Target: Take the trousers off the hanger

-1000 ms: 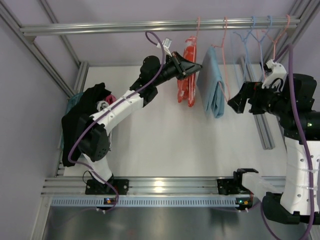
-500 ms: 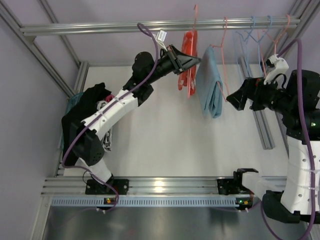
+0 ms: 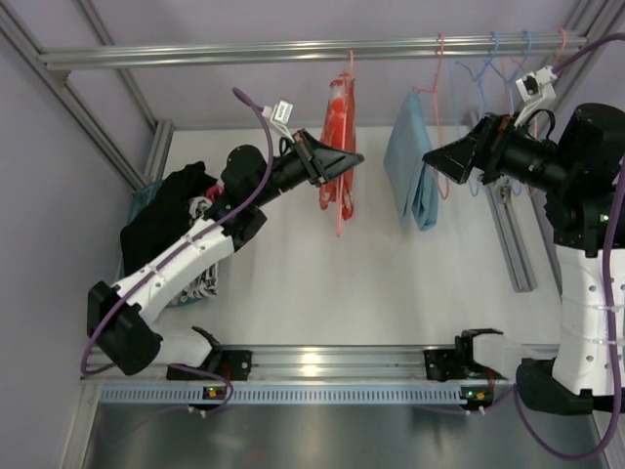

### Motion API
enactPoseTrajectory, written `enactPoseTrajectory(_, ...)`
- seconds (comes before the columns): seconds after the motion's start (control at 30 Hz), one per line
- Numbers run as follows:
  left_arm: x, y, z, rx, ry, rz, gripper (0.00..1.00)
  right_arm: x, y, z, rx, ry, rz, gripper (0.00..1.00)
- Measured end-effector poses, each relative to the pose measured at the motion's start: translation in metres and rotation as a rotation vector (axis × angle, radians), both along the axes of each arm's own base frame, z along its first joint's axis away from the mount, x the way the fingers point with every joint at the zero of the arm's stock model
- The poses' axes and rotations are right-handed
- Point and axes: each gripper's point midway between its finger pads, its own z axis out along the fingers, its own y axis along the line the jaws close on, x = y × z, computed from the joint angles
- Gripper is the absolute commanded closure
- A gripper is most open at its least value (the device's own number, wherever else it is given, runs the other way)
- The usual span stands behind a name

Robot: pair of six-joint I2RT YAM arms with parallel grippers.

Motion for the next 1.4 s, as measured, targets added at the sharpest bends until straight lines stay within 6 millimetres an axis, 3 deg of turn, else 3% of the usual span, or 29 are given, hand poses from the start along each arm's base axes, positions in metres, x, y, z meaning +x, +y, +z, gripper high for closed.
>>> enactPoseTrajectory(0.23,-0.018,0.014,-0.022,0.043,0.016,0.006,1.00,0.019,0.047,0.009,0.192,0.083,0.176,0.01)
enactPoseTrajectory(0.5,-0.036,0.026,-0.006,0.029,-0.024,-0.002,1.00,0.033,0.095,0.013,0.262,0.132,0.329,0.01)
enactPoseTrajectory(0.87,-0.039,0.026,-0.006,0.020,0.001,-0.011,1.00,0.021,0.149,-0.002,0.310,0.166,0.464,0.18)
enactPoseTrajectory(1.03,-0.039,0.026,-0.006,0.020,0.001,-0.012,1.00,0.028,0.173,-0.015,0.340,0.209,0.491,0.25)
enactPoseTrajectory(1.13,-0.039,0.025,-0.007,0.021,0.003,-0.014,1.00,0.038,0.185,-0.027,0.348,0.248,0.488,0.32)
enactPoseTrajectory(1.23,-0.041,0.024,-0.012,0.029,0.008,-0.023,1.00,0.048,0.196,-0.038,0.349,0.283,0.487,0.47)
enactPoseTrajectory(1.4,-0.037,0.024,-0.027,0.053,0.022,-0.008,1.00,0.046,0.212,-0.039,0.358,0.307,0.523,0.90)
